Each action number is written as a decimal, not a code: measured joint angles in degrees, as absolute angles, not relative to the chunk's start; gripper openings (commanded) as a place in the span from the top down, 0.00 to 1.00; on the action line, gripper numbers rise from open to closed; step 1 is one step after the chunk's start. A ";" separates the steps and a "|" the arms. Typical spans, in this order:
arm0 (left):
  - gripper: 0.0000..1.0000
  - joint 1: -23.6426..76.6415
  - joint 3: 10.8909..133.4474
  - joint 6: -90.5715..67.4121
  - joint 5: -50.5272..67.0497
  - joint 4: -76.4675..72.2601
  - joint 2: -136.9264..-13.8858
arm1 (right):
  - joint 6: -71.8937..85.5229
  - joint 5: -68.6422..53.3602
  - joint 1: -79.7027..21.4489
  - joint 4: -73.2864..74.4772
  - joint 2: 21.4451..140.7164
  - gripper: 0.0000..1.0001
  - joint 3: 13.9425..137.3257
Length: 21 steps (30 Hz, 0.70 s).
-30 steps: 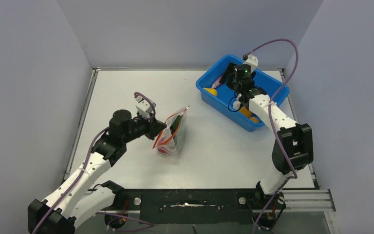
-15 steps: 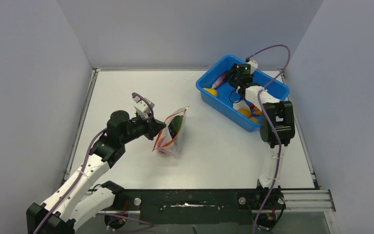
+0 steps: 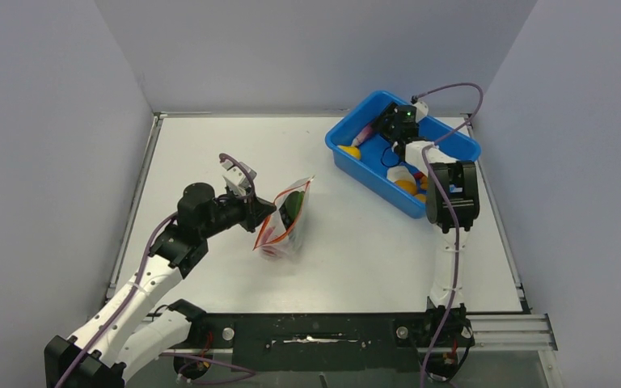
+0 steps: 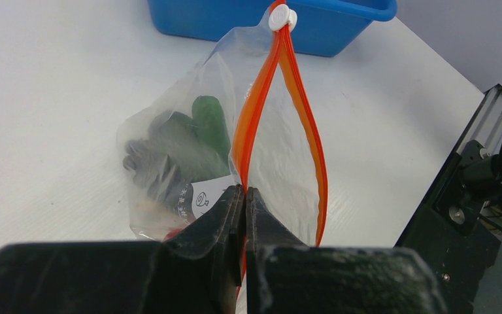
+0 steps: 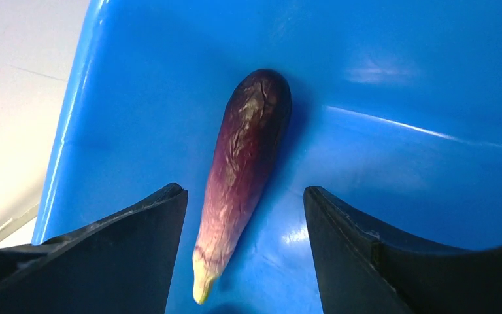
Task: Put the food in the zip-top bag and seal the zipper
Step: Pick up the fake vegetable from the bin.
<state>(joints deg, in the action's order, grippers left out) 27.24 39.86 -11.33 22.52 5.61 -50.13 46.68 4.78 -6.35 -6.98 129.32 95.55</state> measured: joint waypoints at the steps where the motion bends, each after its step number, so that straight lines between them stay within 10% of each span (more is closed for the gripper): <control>1: 1.00 27.20 39.86 -11.33 22.52 5.61 -50.13 | 47.11 4.60 -6.33 -6.90 130.34 0.33 96.71; 21: 1.00 26.89 39.66 -11.35 22.85 5.08 -49.91 | 53.69 1.98 -6.31 -8.45 139.68 0.37 104.07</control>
